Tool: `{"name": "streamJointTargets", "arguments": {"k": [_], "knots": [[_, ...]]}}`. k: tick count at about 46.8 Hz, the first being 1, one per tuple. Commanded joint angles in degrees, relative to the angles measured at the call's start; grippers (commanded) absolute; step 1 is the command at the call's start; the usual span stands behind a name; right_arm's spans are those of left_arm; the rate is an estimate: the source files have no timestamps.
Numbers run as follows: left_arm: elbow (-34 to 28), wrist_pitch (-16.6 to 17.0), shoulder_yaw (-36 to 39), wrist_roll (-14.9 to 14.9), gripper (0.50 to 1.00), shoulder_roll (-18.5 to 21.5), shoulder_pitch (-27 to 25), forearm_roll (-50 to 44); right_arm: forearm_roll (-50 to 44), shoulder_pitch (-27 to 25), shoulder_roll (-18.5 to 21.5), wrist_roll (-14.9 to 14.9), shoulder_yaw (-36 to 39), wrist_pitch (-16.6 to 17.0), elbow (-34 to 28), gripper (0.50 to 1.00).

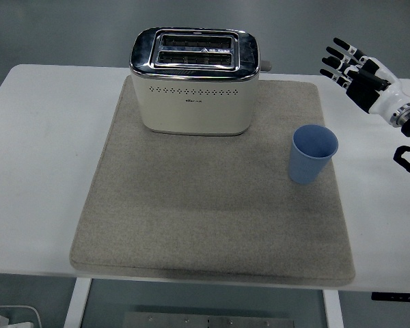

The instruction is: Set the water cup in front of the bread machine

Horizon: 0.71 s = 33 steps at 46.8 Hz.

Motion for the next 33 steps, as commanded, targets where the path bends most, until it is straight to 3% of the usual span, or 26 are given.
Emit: {"name": "streamJointTargets", "arguments": {"k": [1, 11, 20, 33], "knots": [[0.1, 0.0, 0.0, 0.0, 1.0, 0.0, 0.0, 0.0, -0.7, 0.0, -1.2, 0.1, 0.0, 2.0, -0.1, 0.928], [0.1, 0.0, 0.0, 0.0, 1.0, 0.0, 0.0, 0.0, -1.5, -0.3, -2.9, 0.1, 0.0, 5.7, -1.0, 0.928], [0.1, 0.0, 0.0, 0.0, 1.0, 0.0, 0.0, 0.0, -3.2, -2.7, -6.2, 1.2, 0.2, 11.4, -0.3, 0.928], [0.1, 0.0, 0.0, 0.0, 1.0, 0.0, 0.0, 0.0, -7.6, -5.4, -7.9, 5.9, 0.8, 11.4, -0.1, 0.928]]}}
